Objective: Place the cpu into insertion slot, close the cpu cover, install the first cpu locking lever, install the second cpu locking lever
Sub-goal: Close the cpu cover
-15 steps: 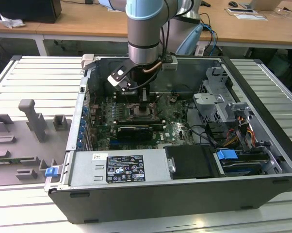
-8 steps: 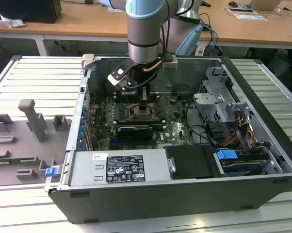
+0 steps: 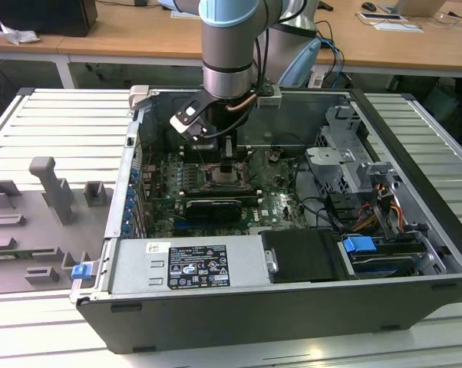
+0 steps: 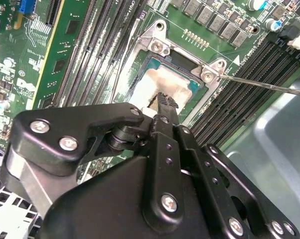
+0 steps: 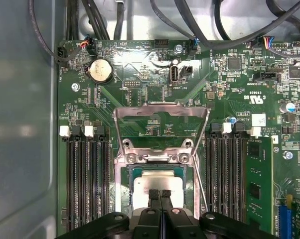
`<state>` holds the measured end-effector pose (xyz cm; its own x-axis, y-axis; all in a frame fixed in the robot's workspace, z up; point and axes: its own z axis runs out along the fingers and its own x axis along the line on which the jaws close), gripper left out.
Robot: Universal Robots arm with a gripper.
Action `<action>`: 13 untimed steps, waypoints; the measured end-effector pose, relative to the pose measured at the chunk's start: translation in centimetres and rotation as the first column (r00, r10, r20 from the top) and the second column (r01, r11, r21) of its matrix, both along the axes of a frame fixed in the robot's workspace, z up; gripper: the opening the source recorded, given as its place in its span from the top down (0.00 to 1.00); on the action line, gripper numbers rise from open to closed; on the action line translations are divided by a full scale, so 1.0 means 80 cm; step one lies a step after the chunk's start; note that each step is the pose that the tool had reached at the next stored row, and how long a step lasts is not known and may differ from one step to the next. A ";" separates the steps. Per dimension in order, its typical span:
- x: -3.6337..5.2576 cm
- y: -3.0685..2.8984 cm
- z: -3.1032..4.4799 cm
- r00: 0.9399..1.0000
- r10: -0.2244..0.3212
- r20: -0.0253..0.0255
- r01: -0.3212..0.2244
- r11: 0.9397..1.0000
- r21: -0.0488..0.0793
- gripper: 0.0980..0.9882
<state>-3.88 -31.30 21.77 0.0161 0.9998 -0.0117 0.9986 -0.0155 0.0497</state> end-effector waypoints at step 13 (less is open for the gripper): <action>0.001 0.0003 0.0134 1.000 0.000 0.000 0.000 1.000 0.000 0.99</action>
<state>-3.82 -31.28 22.85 0.0160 0.9998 -0.0120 0.9987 -0.0154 0.0495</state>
